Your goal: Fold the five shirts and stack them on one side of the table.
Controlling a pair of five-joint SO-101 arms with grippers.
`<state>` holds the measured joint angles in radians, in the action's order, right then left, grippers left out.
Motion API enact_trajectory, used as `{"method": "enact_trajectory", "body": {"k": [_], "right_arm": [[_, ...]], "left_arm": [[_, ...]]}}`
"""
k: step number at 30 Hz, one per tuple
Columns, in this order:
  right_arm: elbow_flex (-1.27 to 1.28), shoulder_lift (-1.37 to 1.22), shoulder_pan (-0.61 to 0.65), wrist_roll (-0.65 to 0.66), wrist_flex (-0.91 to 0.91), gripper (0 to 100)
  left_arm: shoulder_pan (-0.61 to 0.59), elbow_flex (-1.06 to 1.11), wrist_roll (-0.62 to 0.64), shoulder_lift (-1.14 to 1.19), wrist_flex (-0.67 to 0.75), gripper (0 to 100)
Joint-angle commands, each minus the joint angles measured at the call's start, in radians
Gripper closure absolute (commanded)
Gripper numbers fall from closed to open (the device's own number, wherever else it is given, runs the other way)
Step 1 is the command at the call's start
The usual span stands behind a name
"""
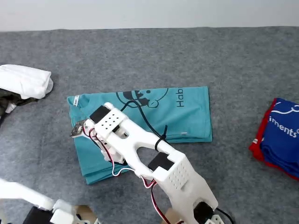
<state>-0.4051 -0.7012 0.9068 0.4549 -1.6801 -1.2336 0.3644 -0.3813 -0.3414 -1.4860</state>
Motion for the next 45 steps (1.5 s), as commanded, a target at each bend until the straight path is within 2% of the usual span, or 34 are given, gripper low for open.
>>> {"method": "enact_trajectory", "body": {"k": [1, 5, 8, 15, 18, 26, 33, 38, 45], "right_arm": [[-0.061, 0.059, 0.008, 0.014, -0.013, 98.8], [-0.058, 0.154, 0.012, 0.018, -0.016, 98.3], [-0.046, 0.214, 0.010, 0.083, -0.045, 97.5], [0.107, 0.390, 0.010, 0.161, -0.068, 84.6], [0.265, 0.503, 0.010, 0.187, 0.013, 84.5], [0.773, 0.768, 0.012, 0.287, 0.387, 83.8], [0.848, 0.789, 0.015, 0.305, 0.440, 65.1], [0.848, 0.763, 0.031, 0.404, 0.472, 64.1], [0.841, 0.674, 0.091, 0.446, 0.475, 64.1]], "left_arm": [[0.000, -0.028, -0.006, -0.025, 0.011, 100], [-0.003, -0.030, -0.008, -0.026, 0.017, 100], [-0.005, -0.030, -0.008, -0.029, 0.017, 100], [-0.005, -0.030, -0.008, -0.029, 0.017, 100], [-0.005, -0.030, -0.008, -0.026, 0.017, 100], [-0.005, -0.030, -0.008, -0.025, 0.017, 100], [-0.005, -0.030, -0.008, -0.025, 0.015, 100], [-0.006, -0.028, -0.008, -0.025, 0.014, 100], [-0.006, -0.028, -0.008, -0.025, 0.017, 100]]}}
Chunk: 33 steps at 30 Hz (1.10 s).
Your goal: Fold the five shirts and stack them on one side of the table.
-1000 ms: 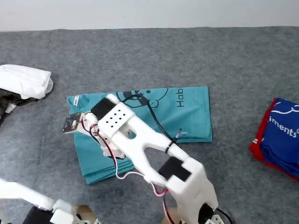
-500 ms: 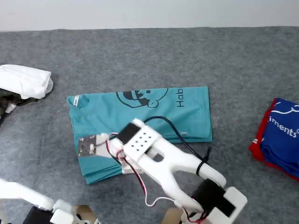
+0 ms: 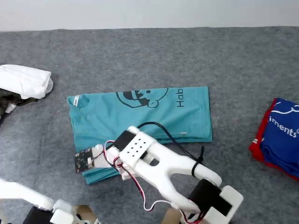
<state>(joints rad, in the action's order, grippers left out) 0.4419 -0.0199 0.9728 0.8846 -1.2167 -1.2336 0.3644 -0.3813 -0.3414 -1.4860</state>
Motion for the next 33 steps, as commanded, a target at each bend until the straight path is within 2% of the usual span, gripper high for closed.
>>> {"method": "enact_trajectory", "body": {"k": [1, 10, 15, 24, 33], "right_arm": [[-0.005, -0.013, 0.035, 0.020, 0.022, 64.1], [-0.006, -0.110, 0.033, 0.107, 0.125, 64.1], [-0.023, -0.139, 0.019, 0.110, 0.148, 64.8], [-0.115, -0.203, -0.016, 0.109, 0.147, 86.7], [-0.167, -0.229, -0.036, 0.109, 0.143, 92.5]], "left_arm": [[-0.006, -0.028, -0.008, -0.025, 0.015, 100], [-0.006, 0.007, -0.008, -0.025, 0.018, 100], [-0.014, 0.031, -0.009, -0.029, 0.018, 100], [-0.028, 0.031, -0.009, -0.031, 0.052, 100], [-0.023, 0.030, -0.009, -0.025, 0.052, 100]]}}
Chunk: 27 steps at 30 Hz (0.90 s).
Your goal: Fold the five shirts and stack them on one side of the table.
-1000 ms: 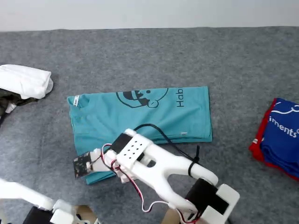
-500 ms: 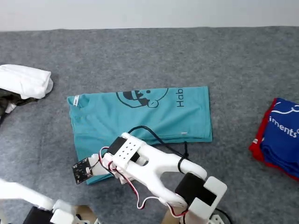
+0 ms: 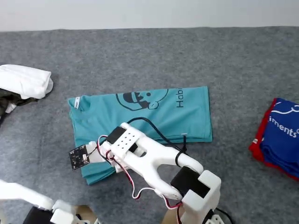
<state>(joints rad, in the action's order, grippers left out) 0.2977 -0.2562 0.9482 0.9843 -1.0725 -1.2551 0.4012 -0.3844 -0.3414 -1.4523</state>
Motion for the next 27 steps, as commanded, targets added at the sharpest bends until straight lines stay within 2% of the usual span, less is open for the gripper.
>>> {"method": "enact_trajectory", "body": {"k": [1, 7, 18, 27], "right_arm": [[-0.025, 0.007, -0.012, 0.009, -0.001, 93.2], [-0.043, 0.007, -0.025, 0.008, -0.002, 93.8], [-0.178, -0.002, -0.136, 0.002, 0.007, 93.8], [-0.348, -0.097, -0.168, -0.084, -0.002, 93.7]], "left_arm": [[-0.002, -0.007, -0.006, -0.025, 0.020, 100], [0.000, -0.007, -0.006, -0.025, 0.020, 100], [0.002, -0.007, -0.006, -0.025, 0.020, 100], [0.002, -0.007, -0.006, -0.025, 0.020, 100]]}}
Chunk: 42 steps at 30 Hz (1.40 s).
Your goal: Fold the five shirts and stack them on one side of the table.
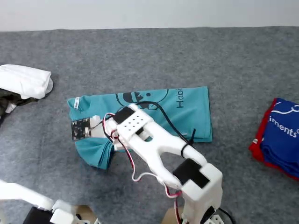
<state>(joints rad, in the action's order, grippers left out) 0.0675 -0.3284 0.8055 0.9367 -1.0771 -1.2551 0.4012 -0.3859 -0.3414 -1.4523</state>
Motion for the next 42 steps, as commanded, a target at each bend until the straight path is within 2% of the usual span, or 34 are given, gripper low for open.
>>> {"method": "enact_trajectory", "body": {"k": [1, 7, 15, 19, 26, 32, 42], "right_arm": [[-0.160, -0.054, -0.031, -0.048, -0.004, 93.7], [-0.436, -0.226, -0.053, -0.103, -0.116, 93.5], [-0.698, -0.371, -0.102, -0.107, -0.248, 93.4], [-0.724, -0.374, -0.107, -0.130, -0.312, 92.4], [-0.810, -0.312, -0.062, -0.216, -0.490, 79.1], [-0.809, -0.317, -0.001, -0.218, -0.628, 78.1], [-0.812, -0.421, 0.002, -0.252, -0.575, 77.9]], "left_arm": [[0.002, -0.007, -0.005, -0.025, 0.020, 100], [0.002, -0.007, -0.005, -0.025, 0.020, 100], [0.002, -0.005, -0.005, -0.023, 0.035, 100], [0.002, -0.005, -0.005, -0.023, 0.052, 100], [0.002, -0.005, -0.005, -0.023, 0.063, 100], [0.031, -0.005, -0.005, -0.023, 0.063, 100], [0.077, -0.005, 0.000, -0.023, 0.063, 100]]}}
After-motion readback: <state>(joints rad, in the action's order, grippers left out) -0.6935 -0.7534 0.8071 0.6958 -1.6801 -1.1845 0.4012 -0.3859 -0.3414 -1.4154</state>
